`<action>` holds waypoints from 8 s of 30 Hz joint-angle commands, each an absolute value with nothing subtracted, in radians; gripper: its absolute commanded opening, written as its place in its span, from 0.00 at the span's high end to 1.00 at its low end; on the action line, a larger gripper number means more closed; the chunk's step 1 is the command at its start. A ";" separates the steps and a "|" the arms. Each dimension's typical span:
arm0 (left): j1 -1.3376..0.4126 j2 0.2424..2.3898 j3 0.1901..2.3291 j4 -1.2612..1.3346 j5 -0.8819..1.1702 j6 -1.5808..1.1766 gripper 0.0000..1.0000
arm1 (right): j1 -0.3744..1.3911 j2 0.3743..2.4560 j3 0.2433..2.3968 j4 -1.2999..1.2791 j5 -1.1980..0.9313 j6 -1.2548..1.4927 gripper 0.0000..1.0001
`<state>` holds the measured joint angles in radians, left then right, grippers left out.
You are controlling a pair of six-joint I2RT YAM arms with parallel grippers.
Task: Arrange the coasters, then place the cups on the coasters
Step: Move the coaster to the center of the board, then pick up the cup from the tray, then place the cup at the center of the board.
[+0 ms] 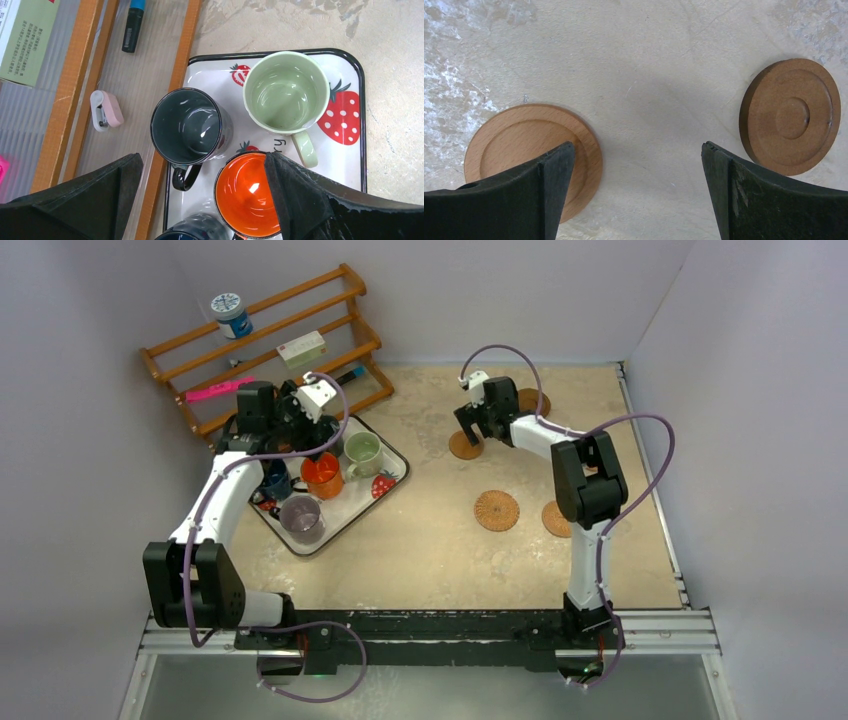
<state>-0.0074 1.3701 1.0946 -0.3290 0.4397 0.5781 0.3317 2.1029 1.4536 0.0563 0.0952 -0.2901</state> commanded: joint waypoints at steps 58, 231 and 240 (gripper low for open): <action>-0.007 1.137 0.854 -0.068 0.449 0.199 0.00 | -0.226 1.808 1.200 -0.044 0.128 -0.460 0.01; -0.715 1.911 1.627 -0.228 0.229 0.231 1.00 | -0.154 1.099 0.458 0.507 -0.332 -0.189 0.01; -0.778 2.209 2.006 -0.361 0.178 0.181 1.00 | -0.162 1.051 0.404 0.559 -0.246 -0.227 0.01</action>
<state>-0.7719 2.1269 1.8088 -0.3634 0.1993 0.2344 -0.1528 1.0733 0.4252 0.4885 -0.3038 -0.2165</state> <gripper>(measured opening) 0.200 0.987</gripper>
